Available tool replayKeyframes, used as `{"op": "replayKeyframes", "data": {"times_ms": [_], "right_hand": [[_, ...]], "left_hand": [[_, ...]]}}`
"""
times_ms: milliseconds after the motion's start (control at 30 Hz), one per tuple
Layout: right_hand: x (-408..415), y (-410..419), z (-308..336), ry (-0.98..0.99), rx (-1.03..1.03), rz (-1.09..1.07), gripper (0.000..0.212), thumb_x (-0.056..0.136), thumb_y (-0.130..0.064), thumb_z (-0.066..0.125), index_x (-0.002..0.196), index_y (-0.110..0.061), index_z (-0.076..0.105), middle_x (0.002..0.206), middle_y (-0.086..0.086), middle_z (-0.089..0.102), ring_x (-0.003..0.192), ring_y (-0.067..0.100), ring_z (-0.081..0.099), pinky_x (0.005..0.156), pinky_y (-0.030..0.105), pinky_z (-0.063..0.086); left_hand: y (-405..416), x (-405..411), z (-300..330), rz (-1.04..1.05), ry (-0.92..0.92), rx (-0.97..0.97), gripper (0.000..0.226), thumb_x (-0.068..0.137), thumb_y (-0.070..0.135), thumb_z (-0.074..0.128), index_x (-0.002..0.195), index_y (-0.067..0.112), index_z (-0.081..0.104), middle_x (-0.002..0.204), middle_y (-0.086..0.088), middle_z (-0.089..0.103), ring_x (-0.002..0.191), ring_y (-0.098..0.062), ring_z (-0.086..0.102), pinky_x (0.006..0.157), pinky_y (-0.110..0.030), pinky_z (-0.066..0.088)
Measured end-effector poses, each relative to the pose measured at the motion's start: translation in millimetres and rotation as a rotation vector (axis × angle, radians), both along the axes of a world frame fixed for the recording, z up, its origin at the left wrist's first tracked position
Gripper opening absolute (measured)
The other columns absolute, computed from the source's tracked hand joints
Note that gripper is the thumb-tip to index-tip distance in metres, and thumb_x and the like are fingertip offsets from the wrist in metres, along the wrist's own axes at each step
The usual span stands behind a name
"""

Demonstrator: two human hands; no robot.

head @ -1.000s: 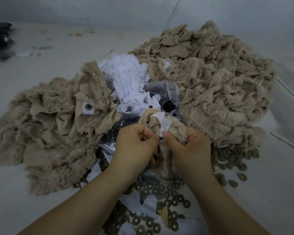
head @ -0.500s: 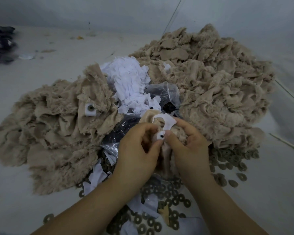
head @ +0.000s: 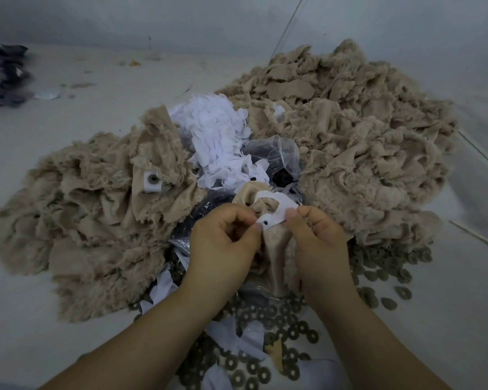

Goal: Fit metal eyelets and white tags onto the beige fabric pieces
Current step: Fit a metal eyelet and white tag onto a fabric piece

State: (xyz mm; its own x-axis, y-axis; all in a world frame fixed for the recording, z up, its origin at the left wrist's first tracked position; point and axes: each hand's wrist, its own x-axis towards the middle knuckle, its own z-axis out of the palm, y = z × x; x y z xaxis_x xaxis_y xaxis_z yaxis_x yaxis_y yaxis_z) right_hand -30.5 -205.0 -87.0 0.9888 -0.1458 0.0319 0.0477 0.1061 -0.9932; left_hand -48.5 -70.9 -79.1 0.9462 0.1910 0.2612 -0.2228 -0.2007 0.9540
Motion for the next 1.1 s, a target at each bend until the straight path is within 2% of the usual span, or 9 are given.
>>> {"op": "replayKeyframes", "data": {"times_ms": [200,333,433,600,767,900,1000,1033,1100], "right_hand": [[0,-1,-3,-0.013,-0.065,-0.005,0.030,0.099,-0.023,0.058,0.073,-0.007,0.061,0.080,0.034,0.058,0.066,0.025,0.053,0.065,0.045,0.050],[0,-1,-3,-0.032,-0.094,-0.007,0.027,0.098,-0.022,0.059,0.074,-0.011,0.066,0.076,0.026,0.063,0.064,0.021,0.056,0.060,0.034,0.051],[0,-1,-1,-0.025,-0.077,0.006,0.024,0.098,-0.021,0.060,0.078,-0.013,0.070,0.078,0.026,0.066,0.067,0.024,0.059,0.061,0.035,0.052],[-1,0,1,0.001,-0.041,-0.008,0.024,0.098,-0.018,0.059,0.078,-0.006,0.067,0.084,0.028,0.067,0.072,0.031,0.061,0.072,0.054,0.055],[-3,2,2,0.007,0.007,-0.023,0.017,0.095,-0.009,0.061,0.082,-0.017,0.069,0.082,0.011,0.074,0.072,0.023,0.066,0.069,0.039,0.057],[-5,2,4,0.013,0.030,0.023,0.015,0.091,-0.016,0.069,0.076,-0.019,0.071,0.077,0.010,0.072,0.069,0.020,0.065,0.063,0.033,0.056],[-5,2,3,0.001,-0.025,0.015,0.017,0.082,-0.019,0.077,0.070,-0.018,0.066,0.064,0.001,0.066,0.061,0.012,0.061,0.056,0.023,0.052],[-5,1,3,0.003,-0.044,0.012,0.018,0.082,-0.018,0.078,0.069,-0.017,0.065,0.062,0.002,0.065,0.060,0.012,0.060,0.055,0.024,0.052],[-5,1,3,0.005,-0.082,0.012,0.021,0.083,-0.016,0.078,0.070,-0.008,0.064,0.067,0.018,0.066,0.062,0.020,0.059,0.057,0.038,0.054]], "left_hand": [[-1,5,-2,0.023,0.072,-0.078,0.022,0.084,0.000,0.073,0.067,0.013,0.066,0.079,0.005,0.070,0.065,-0.029,0.065,0.057,-0.031,0.058],[-2,6,0,0.022,0.103,-0.120,0.023,0.083,-0.001,0.071,0.066,0.011,0.064,0.077,-0.004,0.070,0.065,-0.038,0.063,0.058,-0.043,0.058],[-2,5,3,-0.006,0.144,-0.151,0.016,0.086,0.005,0.072,0.075,0.016,0.070,0.072,-0.016,0.068,0.058,-0.030,0.061,0.053,-0.044,0.056],[-3,5,9,-0.063,0.278,-0.314,0.009,0.087,0.005,0.072,0.083,0.012,0.076,0.068,-0.010,0.071,0.053,-0.019,0.062,0.049,-0.030,0.053],[0,10,10,-0.026,0.323,-0.376,0.022,0.081,-0.003,0.073,0.066,0.012,0.072,0.060,-0.008,0.065,0.045,-0.017,0.055,0.043,-0.025,0.047],[2,8,10,-0.037,0.314,-0.356,0.021,0.081,-0.006,0.072,0.066,0.009,0.070,0.056,-0.011,0.062,0.045,-0.018,0.055,0.043,-0.025,0.047],[2,7,9,-0.045,0.293,-0.299,0.023,0.080,-0.007,0.071,0.065,0.011,0.070,0.058,-0.011,0.065,0.048,-0.017,0.058,0.046,-0.027,0.051],[1,6,9,-0.043,0.290,-0.286,0.025,0.080,-0.008,0.071,0.065,0.012,0.070,0.059,-0.011,0.065,0.050,-0.018,0.059,0.047,-0.028,0.052],[1,5,8,-0.041,0.288,-0.274,0.023,0.080,-0.007,0.071,0.065,0.011,0.069,0.060,-0.011,0.065,0.051,-0.018,0.058,0.049,-0.029,0.053]]}}
